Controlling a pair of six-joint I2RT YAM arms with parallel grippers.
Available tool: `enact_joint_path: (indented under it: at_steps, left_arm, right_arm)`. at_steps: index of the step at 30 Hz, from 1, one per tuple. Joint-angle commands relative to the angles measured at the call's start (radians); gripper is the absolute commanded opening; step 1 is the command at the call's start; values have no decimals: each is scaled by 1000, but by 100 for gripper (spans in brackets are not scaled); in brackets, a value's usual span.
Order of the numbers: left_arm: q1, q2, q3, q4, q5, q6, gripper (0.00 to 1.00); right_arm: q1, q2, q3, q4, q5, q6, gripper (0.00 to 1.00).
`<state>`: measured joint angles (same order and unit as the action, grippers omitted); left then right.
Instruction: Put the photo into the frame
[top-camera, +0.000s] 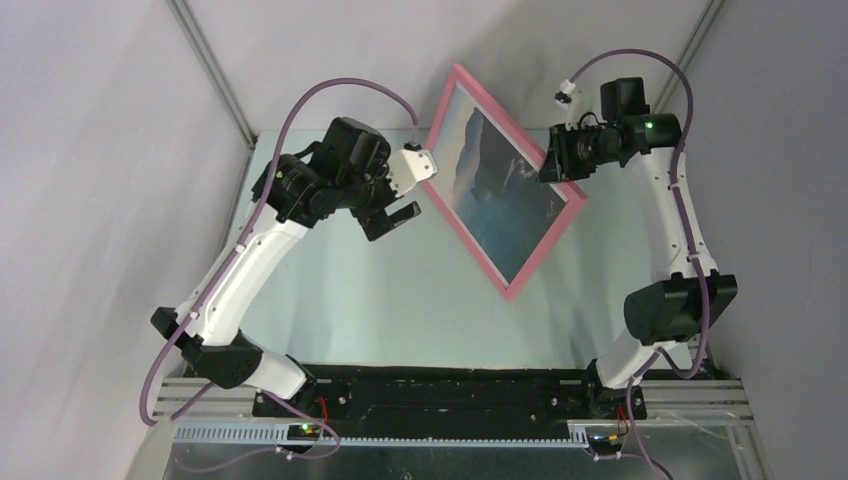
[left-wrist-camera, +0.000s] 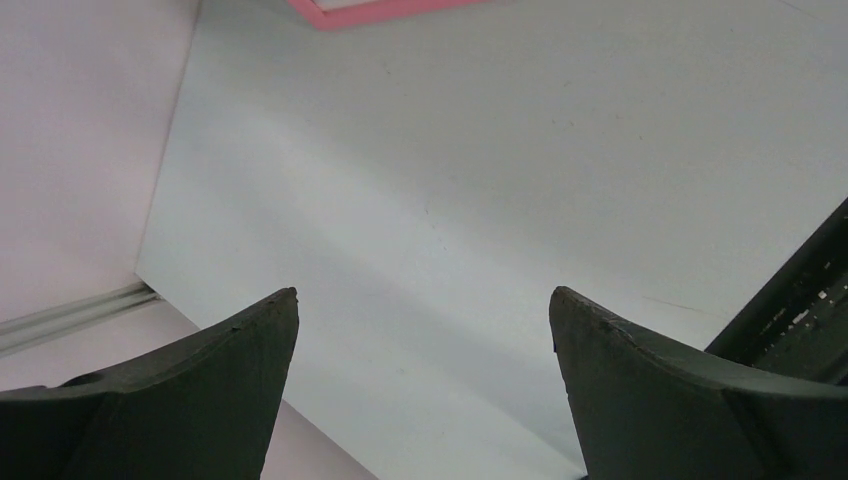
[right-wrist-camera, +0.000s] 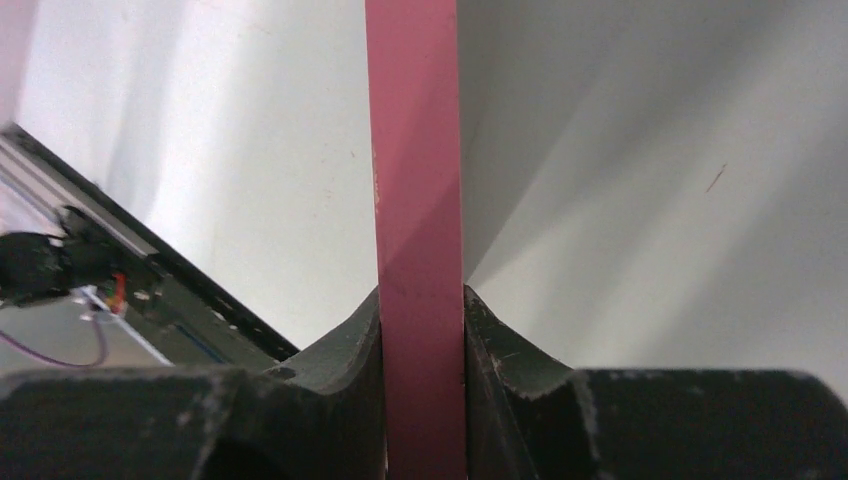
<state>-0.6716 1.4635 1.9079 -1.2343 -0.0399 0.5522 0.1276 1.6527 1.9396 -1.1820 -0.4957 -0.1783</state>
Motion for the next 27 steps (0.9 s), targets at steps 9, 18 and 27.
enact_joint_path:
  at_steps: [9, 18, 27]
  left_arm:
    - [14, -51, -110, 79, 32, -42, 100]
    - [31, -51, -196, 129, 71, -53, 100]
    - [40, -39, -239, 152, 66, -62, 100]
  right_arm:
    - [-222, -18, -225, 193, -283, 233, 0]
    - [-279, -126, -598, 503, -378, 373, 0]
    - [-279, -230, -987, 868, -412, 519, 8]
